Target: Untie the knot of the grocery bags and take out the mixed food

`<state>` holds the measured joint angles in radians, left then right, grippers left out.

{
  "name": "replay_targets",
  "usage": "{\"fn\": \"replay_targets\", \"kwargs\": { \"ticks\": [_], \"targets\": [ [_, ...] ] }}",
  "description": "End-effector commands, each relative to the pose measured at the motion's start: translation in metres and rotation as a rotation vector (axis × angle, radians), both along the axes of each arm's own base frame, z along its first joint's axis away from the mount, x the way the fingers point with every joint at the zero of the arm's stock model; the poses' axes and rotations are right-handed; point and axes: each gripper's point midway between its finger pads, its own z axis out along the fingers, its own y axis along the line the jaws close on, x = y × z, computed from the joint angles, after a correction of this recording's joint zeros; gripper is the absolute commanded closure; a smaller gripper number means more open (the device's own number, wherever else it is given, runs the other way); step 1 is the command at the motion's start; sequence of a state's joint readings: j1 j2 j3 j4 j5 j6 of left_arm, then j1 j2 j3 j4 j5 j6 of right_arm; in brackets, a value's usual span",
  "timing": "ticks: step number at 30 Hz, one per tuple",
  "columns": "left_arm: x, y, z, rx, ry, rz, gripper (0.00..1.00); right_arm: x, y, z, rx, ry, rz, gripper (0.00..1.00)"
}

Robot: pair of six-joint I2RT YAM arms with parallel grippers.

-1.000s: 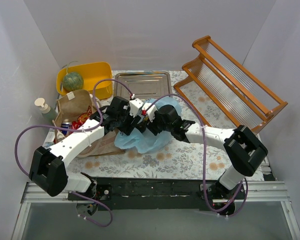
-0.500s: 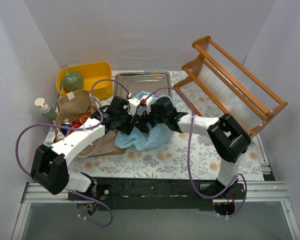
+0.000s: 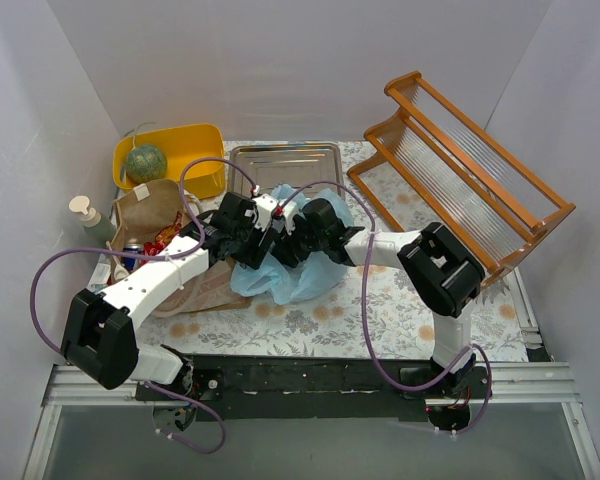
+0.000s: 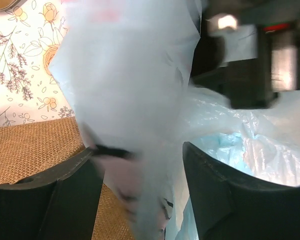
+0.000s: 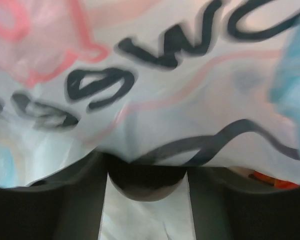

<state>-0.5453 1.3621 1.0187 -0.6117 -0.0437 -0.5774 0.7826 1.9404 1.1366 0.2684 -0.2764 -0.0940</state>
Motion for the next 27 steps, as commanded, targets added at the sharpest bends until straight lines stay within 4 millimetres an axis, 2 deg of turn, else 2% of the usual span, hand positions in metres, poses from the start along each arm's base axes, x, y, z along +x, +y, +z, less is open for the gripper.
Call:
{"fn": "replay_targets", "kwargs": {
  "ticks": [1,2,3,4,5,6,11,13,15,16,17,18,19,20,21,23,24,25,26,27],
  "targets": [
    [0.002,0.004,0.001,-0.015,-0.008,0.017,0.39,-0.011,-0.004,0.047,0.089,-0.073,0.088,0.55],
    [0.003,0.005,0.002,-0.016,-0.013,0.018,0.39,-0.014,-0.008,0.054,0.095,-0.081,0.097,0.65],
    [0.004,0.004,0.003,-0.017,-0.016,0.017,0.39,-0.015,-0.011,0.066,0.109,-0.102,0.106,0.68],
    [0.004,0.005,0.004,-0.018,-0.024,0.018,0.39,-0.021,-0.014,0.091,0.145,-0.135,0.127,0.71],
    [0.005,0.005,0.004,-0.017,-0.025,0.017,0.39,-0.026,-0.019,0.098,0.147,-0.131,0.136,0.75],
    [0.004,0.005,0.004,-0.02,-0.027,0.017,0.39,-0.036,-0.025,0.117,0.176,-0.159,0.169,0.77],
    [0.0,0.004,0.004,-0.034,-0.017,0.015,0.38,-0.073,-0.054,0.161,0.207,-0.21,0.258,0.85],
    [-0.002,0.003,0.004,-0.036,-0.009,0.01,0.38,-0.088,-0.067,0.189,0.233,-0.283,0.303,0.86],
    [-0.004,0.003,0.003,-0.038,-0.002,-0.006,0.38,-0.092,-0.074,0.215,0.26,-0.353,0.313,0.86],
    [-0.009,-0.002,0.002,-0.056,0.02,-0.028,0.39,-0.094,-0.077,0.245,0.296,-0.423,0.314,0.86],
    [-0.011,-0.002,0.0,-0.058,0.026,-0.035,0.45,-0.092,-0.079,0.26,0.309,-0.459,0.309,0.87],
    [-0.016,-0.005,0.001,-0.075,0.036,-0.062,0.49,-0.084,-0.082,0.275,0.315,-0.493,0.278,0.87],
    [-0.022,-0.007,0.0,-0.081,0.054,-0.086,0.53,-0.077,-0.082,0.3,0.337,-0.544,0.258,0.88],
    [-0.028,-0.008,-0.002,-0.09,0.072,-0.11,0.62,-0.069,-0.084,0.314,0.346,-0.572,0.231,0.92],
    [-0.037,-0.016,-0.002,-0.126,0.098,-0.168,0.64,-0.05,-0.087,0.319,0.337,-0.592,0.174,0.96],
    [-0.054,-0.019,-0.005,-0.154,0.146,-0.22,0.7,-0.021,-0.095,0.356,0.384,-0.679,0.085,0.99],
    [-0.062,-0.021,-0.006,-0.169,0.166,-0.249,0.71,-0.001,-0.09,0.347,0.367,-0.671,0.062,0.99],
    [-0.078,-0.026,-0.007,-0.202,0.21,-0.32,0.71,0.011,-0.088,0.351,0.359,-0.691,0.048,0.99],
    [-0.085,-0.027,-0.008,-0.213,0.23,-0.348,0.71,0.024,-0.088,0.365,0.361,-0.722,0.028,0.99],
    [-0.091,-0.028,-0.01,-0.219,0.243,-0.382,0.75,0.047,-0.079,0.347,0.335,-0.686,0.016,0.99]
  ]
}}
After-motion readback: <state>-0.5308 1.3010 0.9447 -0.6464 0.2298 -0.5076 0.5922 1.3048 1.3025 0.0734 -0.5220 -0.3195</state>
